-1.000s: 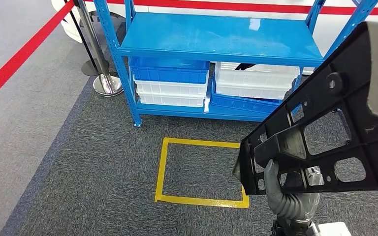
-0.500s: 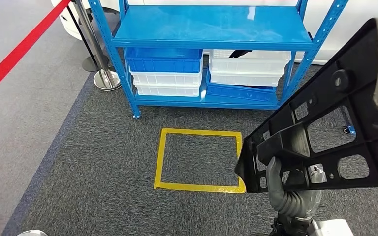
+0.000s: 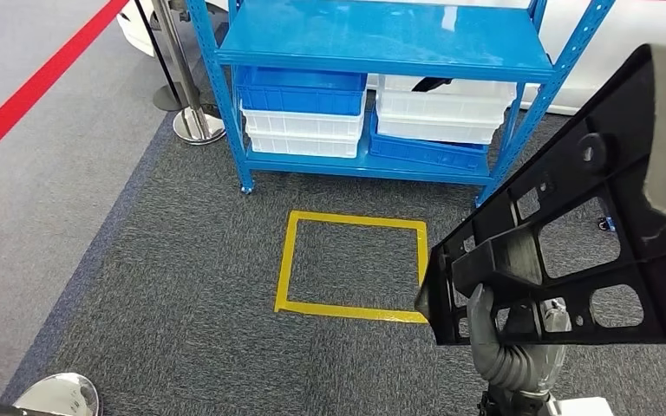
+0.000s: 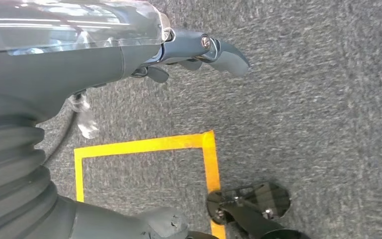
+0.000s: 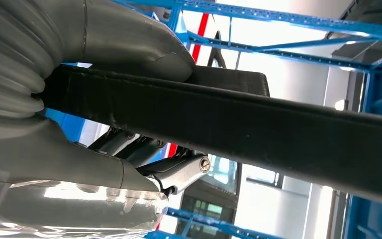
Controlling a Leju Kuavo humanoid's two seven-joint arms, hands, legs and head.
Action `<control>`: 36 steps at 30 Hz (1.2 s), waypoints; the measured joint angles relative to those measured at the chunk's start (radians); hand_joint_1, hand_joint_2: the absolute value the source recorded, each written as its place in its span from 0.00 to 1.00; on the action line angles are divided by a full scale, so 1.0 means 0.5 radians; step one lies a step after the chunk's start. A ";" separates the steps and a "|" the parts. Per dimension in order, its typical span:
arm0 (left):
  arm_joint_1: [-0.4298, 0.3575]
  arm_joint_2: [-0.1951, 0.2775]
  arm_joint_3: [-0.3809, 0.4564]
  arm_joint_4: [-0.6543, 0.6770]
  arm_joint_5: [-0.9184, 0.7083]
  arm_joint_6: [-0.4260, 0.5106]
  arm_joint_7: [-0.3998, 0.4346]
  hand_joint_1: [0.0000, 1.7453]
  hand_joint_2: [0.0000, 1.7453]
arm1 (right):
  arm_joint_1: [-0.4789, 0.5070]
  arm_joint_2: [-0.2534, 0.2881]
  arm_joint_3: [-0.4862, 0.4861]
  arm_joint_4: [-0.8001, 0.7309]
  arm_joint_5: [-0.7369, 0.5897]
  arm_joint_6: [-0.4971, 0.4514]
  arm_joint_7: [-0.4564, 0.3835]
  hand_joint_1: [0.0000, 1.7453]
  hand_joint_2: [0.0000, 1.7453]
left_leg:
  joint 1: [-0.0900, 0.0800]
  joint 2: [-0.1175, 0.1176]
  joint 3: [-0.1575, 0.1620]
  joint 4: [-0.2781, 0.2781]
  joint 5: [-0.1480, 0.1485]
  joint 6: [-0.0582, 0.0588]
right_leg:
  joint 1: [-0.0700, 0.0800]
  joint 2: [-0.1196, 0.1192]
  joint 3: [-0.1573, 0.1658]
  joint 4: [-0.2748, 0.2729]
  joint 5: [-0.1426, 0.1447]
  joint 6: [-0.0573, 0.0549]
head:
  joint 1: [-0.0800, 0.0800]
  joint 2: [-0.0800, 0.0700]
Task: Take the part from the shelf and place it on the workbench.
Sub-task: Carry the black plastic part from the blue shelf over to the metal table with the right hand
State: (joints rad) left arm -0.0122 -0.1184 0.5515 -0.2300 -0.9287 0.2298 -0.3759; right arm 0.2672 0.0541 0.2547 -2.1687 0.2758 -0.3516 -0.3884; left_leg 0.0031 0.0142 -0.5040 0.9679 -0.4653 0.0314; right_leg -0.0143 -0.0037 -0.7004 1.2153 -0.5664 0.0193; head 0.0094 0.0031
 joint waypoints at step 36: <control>-0.009 0.008 0.009 -0.001 -0.077 -0.053 0.000 0.00 1.00 | -0.088 -0.002 -0.033 -0.017 -0.028 0.018 0.041 1.00 1.00 | -0.004 0.001 -0.192 0.085 0.082 -0.023 | -0.018 0.002 0.254 -0.074 0.123 0.023 | -0.009 0.000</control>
State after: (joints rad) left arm -0.0166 -0.1144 0.5562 -0.2304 -0.9673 0.2033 -0.3758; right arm 0.2232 0.0530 0.2384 -2.1771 0.2617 -0.3428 -0.3680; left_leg 0.0009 0.0144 -0.5999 1.0101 -0.4244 0.0198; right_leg -0.0233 -0.0026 -0.5733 1.1783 -0.5050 0.0309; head 0.0049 0.0031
